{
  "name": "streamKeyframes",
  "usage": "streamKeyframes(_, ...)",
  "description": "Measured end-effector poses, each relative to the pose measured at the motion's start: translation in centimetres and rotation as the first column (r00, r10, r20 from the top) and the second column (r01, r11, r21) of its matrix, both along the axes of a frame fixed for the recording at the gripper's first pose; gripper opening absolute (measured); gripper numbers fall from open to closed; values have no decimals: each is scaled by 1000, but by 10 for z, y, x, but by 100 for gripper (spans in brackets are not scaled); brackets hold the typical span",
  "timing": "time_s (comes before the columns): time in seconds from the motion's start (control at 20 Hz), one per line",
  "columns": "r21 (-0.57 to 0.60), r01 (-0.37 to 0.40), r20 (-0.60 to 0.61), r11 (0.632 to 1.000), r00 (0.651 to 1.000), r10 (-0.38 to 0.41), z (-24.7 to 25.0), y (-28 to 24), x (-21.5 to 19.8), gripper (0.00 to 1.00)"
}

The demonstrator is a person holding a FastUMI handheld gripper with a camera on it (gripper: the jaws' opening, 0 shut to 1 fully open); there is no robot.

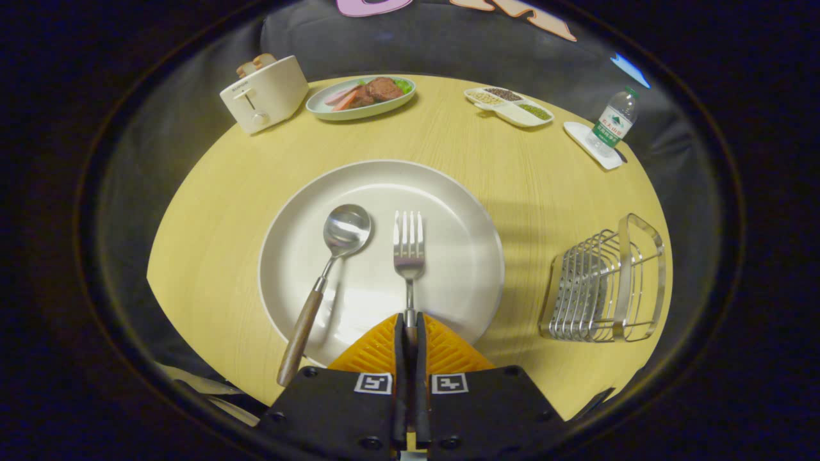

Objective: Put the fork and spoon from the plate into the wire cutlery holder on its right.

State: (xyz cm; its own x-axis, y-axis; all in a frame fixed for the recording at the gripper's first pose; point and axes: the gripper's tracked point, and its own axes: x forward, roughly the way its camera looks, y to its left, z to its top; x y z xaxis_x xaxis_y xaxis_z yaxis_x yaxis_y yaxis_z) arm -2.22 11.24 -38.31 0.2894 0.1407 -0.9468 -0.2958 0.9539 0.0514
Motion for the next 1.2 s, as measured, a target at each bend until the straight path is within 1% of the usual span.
streamKeyframes(0.25, -3, -27, -8, 1000, 1000, 27, 26, -16, 2, 9)
streamKeyframes(0.6, 15, 0, -20, 1000, 1000, 0, 76, -55, 9, 9)
streamKeyframes(0.75, -19, 1, 1, 1000, 1000, -1, 94, -85, 18, 9)
streamKeyframes(0.95, -56, 40, -1, 998, 999, -41, 108, -122, 25, 9)
streamKeyframes(1.2, -96, 100, -44, 990, 994, -104, 106, -157, 22, 9)
